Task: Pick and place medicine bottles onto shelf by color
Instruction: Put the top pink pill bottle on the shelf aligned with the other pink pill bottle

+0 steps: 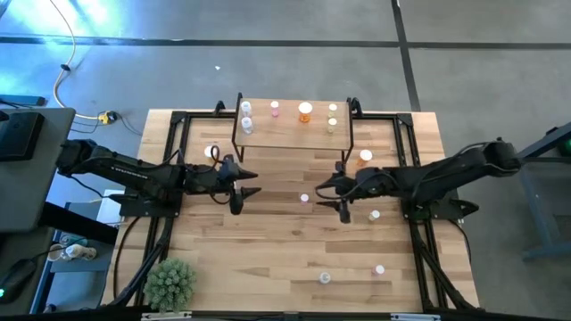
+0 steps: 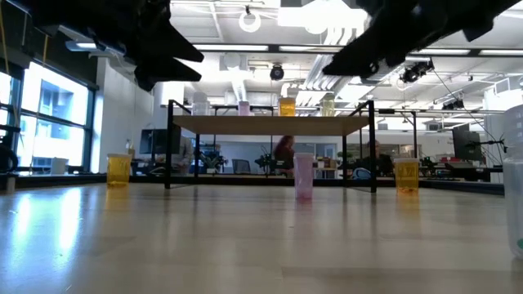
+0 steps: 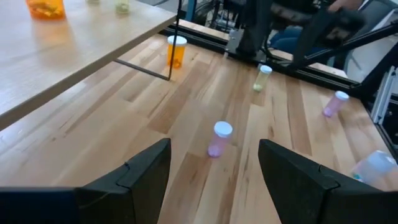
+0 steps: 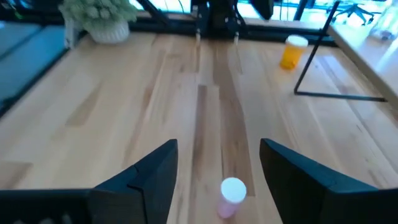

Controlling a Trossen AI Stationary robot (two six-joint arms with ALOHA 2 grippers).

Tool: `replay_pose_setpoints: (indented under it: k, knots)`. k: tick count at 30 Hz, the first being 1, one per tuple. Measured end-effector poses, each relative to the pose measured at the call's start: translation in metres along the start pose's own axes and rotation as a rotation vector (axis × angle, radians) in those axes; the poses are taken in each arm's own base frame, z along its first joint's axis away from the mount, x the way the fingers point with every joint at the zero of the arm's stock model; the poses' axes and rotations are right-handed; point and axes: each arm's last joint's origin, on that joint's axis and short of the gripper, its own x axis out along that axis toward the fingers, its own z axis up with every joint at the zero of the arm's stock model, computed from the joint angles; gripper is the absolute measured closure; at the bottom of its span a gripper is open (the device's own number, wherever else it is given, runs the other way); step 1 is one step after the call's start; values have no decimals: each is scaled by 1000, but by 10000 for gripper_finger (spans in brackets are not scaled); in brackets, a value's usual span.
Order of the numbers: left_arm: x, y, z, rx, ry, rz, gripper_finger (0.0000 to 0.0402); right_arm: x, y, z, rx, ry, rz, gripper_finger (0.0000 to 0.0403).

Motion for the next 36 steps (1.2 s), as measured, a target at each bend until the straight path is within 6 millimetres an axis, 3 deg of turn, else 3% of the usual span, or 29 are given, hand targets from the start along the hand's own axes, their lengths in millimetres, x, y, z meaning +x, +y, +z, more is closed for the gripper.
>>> replay_pose_setpoints:
  k: [7, 18, 36]
  knots:
    - [0, 0, 0, 8, 1, 1, 171, 29, 1, -20, -87, 85, -58, 182]
    - [0, 0, 0, 11, 1, 1, 171, 64, 3, -44, -66, 103, -73, 182]
    - [0, 0, -1, 13, 7, 3, 171, 82, -10, -66, 37, 166, -130, 183]
